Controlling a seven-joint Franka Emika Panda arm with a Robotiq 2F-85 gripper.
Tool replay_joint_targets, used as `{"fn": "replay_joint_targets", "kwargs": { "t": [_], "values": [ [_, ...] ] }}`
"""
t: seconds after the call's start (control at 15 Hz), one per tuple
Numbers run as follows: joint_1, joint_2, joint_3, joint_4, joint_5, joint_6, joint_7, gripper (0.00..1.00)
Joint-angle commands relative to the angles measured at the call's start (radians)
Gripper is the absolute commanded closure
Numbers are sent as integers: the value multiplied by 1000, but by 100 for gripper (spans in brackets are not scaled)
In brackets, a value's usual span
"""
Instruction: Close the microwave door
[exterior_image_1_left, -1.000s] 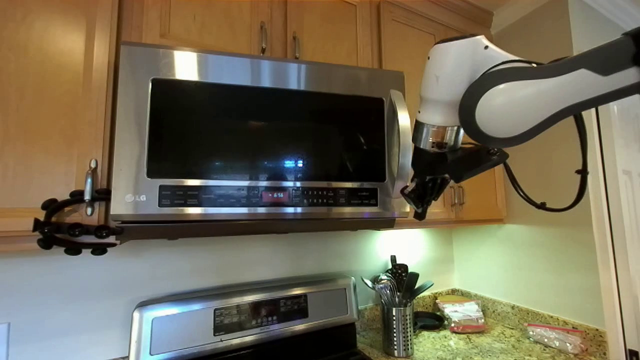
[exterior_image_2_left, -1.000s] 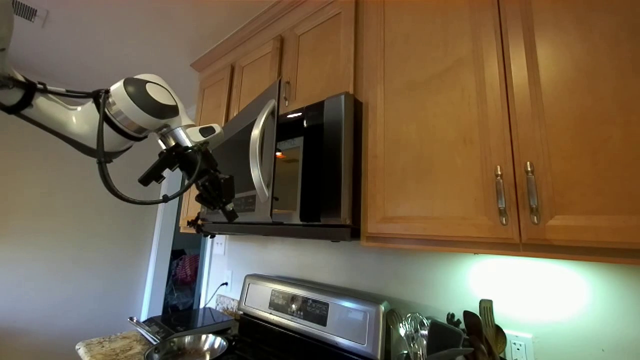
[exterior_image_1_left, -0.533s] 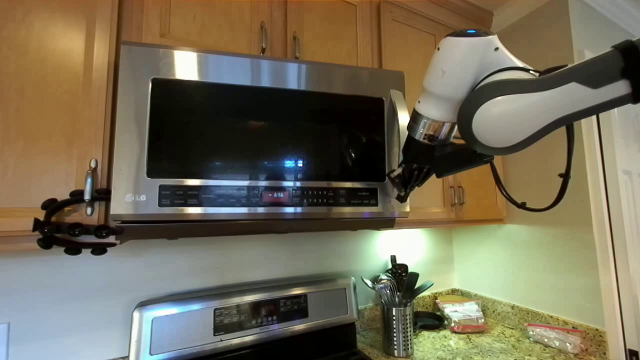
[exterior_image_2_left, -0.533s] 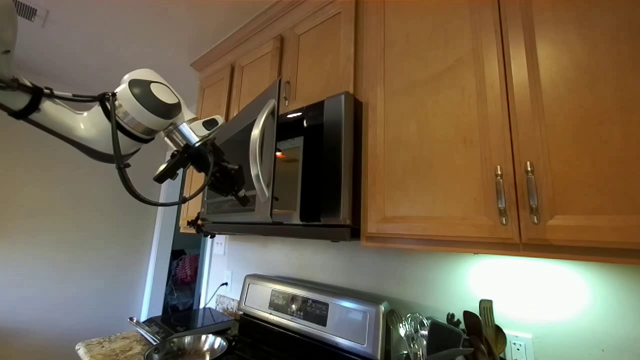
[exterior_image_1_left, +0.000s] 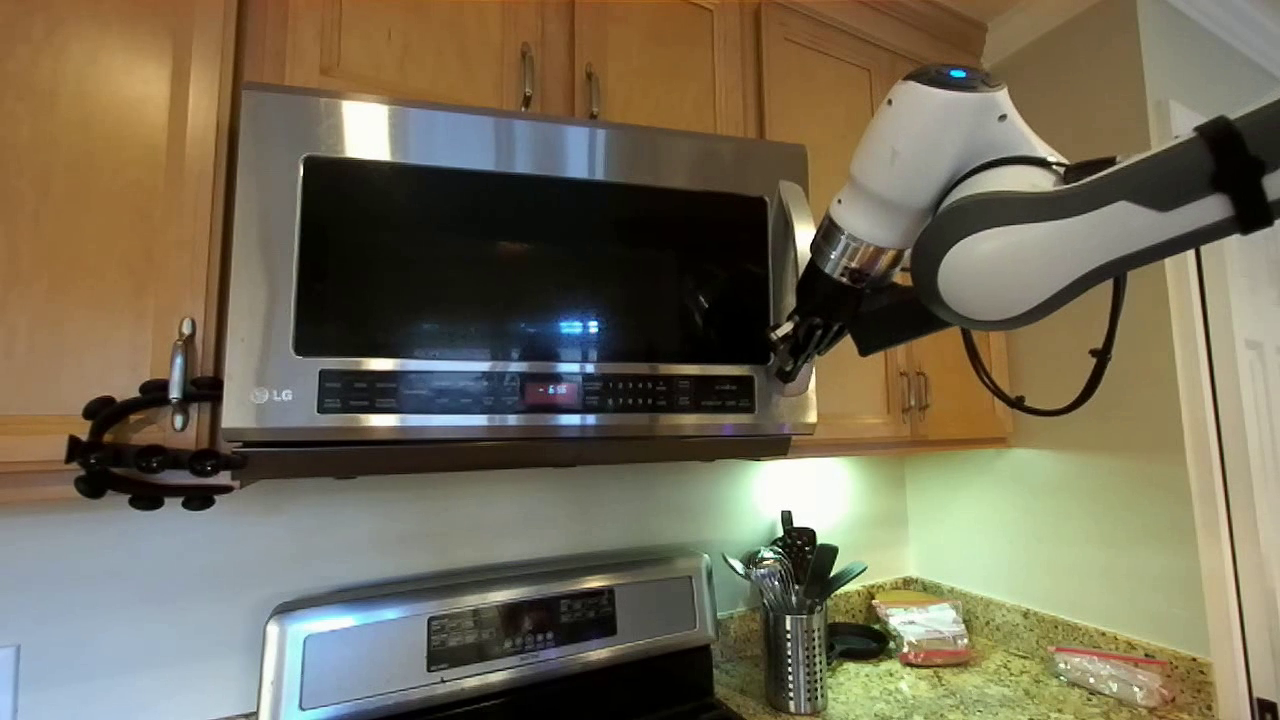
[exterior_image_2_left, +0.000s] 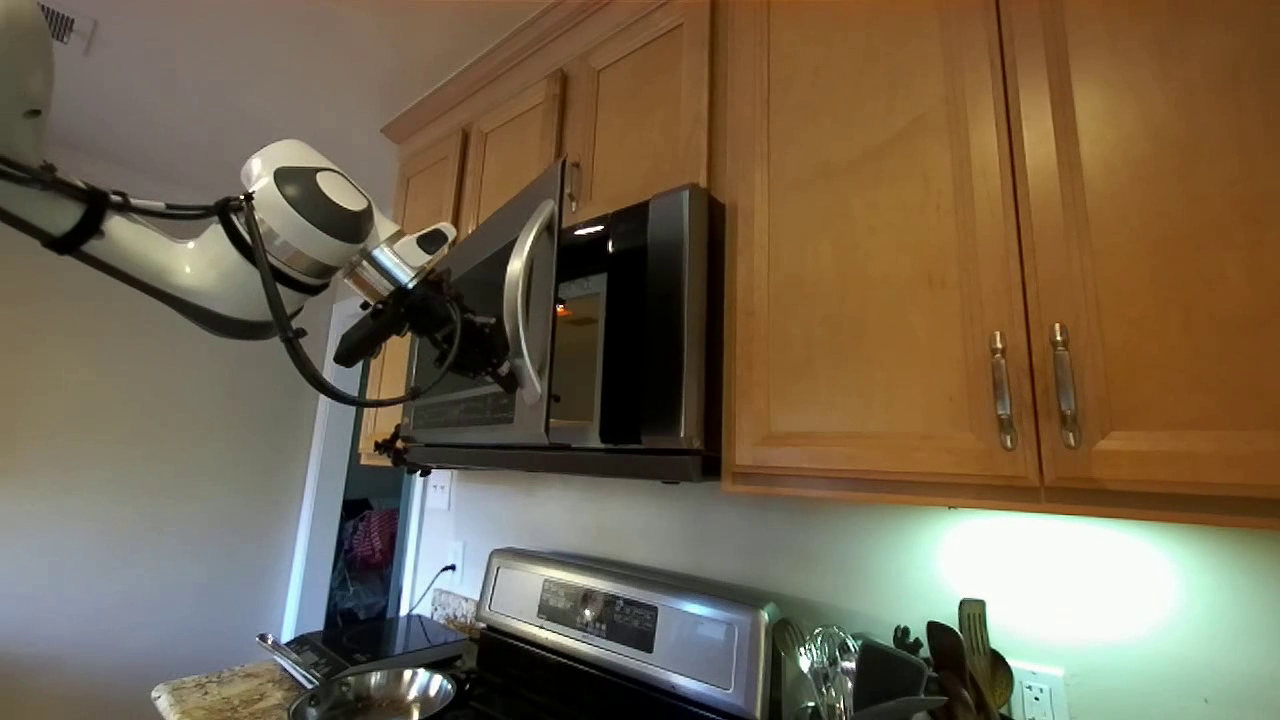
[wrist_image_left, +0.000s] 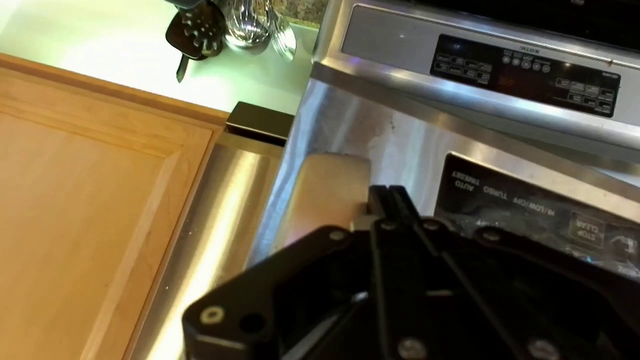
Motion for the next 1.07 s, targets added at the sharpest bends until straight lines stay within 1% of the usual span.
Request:
{"fn": "replay_joint_targets", "kwargs": {
  "t": [0.0, 0.07, 0.27, 0.53, 0.8, 1.0],
  "values": [
    [-59, 44, -13, -13, -36, 119, -30, 98],
    [-65, 71, -22, -9, -32, 151, -52, 98],
    [-109, 152, -23, 6, -52, 238, -94, 98],
    [-160, 286, -25, 64, -90, 306, -138, 98],
    [-184, 394, -1, 179, -145, 299, -156, 98],
    [-178, 465, 14, 269, -191, 275, -173, 98]
  ]
}}
